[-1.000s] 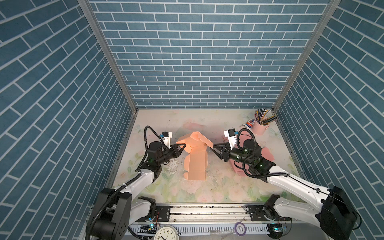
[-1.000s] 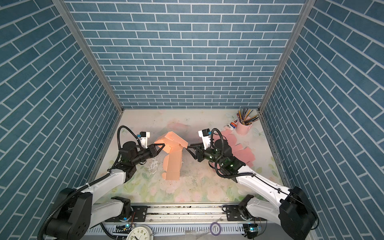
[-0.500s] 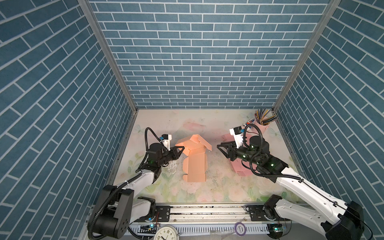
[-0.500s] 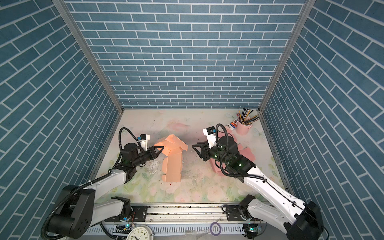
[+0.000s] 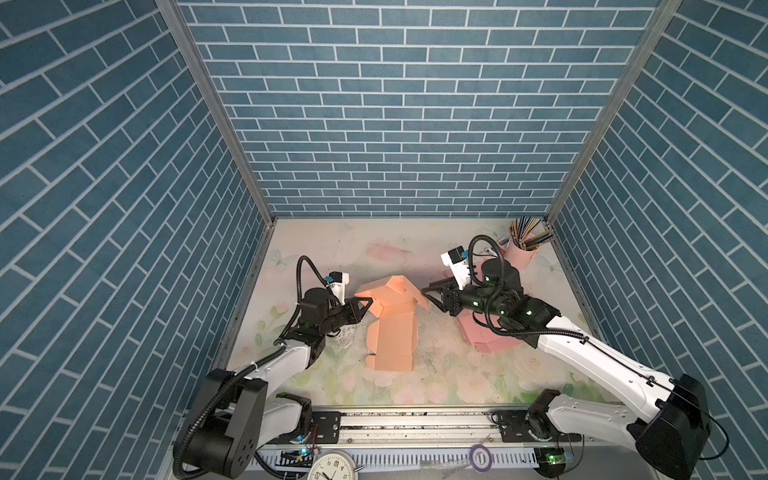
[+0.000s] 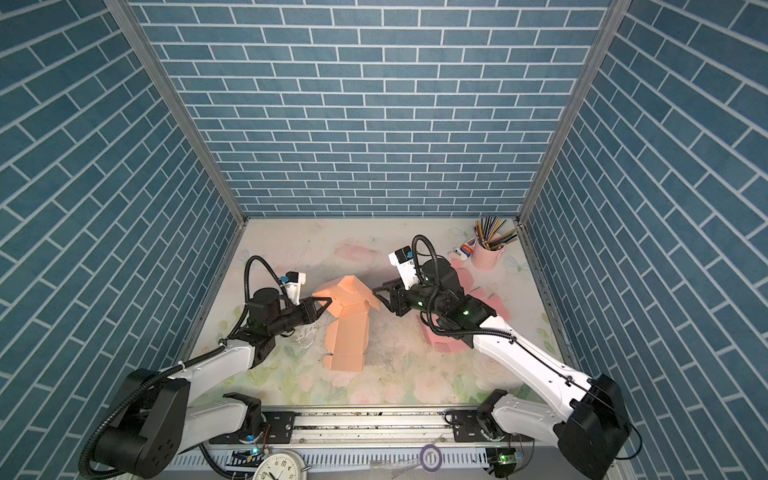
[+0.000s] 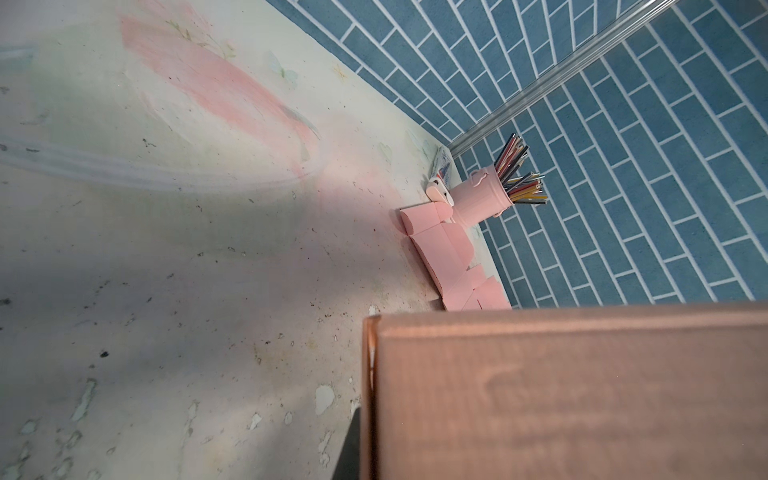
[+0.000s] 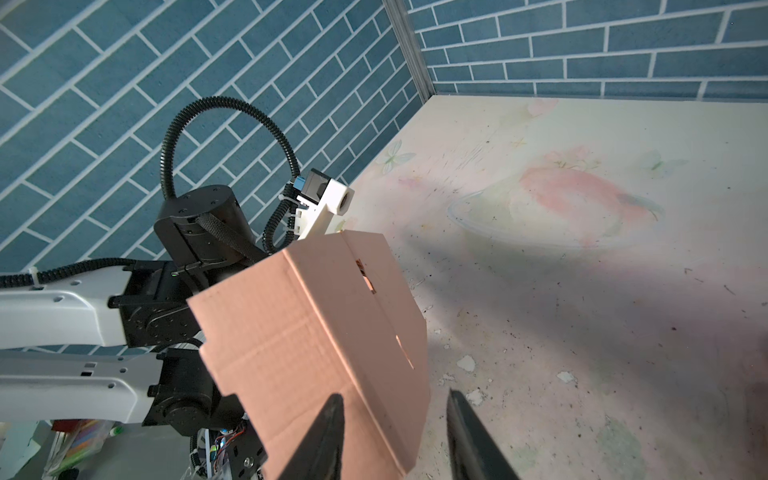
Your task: Fold the paper box
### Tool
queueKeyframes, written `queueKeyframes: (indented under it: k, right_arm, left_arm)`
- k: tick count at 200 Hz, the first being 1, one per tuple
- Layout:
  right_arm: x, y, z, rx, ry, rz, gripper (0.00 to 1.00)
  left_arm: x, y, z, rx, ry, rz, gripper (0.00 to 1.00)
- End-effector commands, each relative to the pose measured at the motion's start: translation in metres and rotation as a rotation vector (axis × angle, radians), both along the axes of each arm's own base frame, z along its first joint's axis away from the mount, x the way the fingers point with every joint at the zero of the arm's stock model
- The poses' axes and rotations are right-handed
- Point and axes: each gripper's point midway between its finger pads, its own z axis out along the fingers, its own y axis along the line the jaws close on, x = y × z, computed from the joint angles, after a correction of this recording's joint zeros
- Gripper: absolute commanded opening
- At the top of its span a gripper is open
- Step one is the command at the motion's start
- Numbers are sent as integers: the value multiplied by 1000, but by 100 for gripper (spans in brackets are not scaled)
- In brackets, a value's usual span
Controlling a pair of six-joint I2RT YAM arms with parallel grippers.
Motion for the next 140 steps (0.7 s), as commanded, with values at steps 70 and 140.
queueKeyframes:
  k: [70, 140]
  right_arm:
    - [-11, 26, -7, -70, -18, 108, 37]
    - [-5, 35, -21, -164, -25, 62, 33]
  left_arm:
    - [4, -11, 2, 11, -8, -20, 7]
    - [7, -12, -4, 18, 16, -6, 7]
